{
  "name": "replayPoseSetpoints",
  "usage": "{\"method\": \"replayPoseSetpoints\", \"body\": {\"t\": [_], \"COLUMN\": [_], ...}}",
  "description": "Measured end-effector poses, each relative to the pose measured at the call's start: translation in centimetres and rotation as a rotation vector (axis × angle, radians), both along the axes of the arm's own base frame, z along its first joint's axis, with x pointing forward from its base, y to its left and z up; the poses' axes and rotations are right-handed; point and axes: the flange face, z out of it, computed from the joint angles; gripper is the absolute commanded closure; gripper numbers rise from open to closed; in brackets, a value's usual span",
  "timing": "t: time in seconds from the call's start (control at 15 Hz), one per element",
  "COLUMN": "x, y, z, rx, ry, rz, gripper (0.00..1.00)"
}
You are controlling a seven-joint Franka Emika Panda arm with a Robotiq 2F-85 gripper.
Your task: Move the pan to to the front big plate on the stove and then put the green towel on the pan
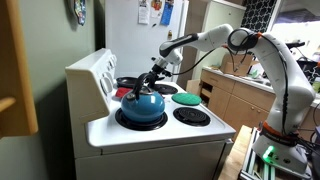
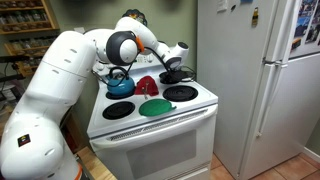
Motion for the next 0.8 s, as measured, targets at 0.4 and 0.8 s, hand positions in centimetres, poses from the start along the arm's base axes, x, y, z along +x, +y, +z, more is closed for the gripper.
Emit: {"method": "replayPoseSetpoints", "body": {"t": [0.4, 0.8], "x": [0.7, 0.8], "y": [0.3, -0.8], "z": [3.2, 4.1], "rx": [0.009, -0.093], "ry": [-0.059, -0.088], "rz": [-0.001, 0.036], "gripper": [0.0, 0.0]}}
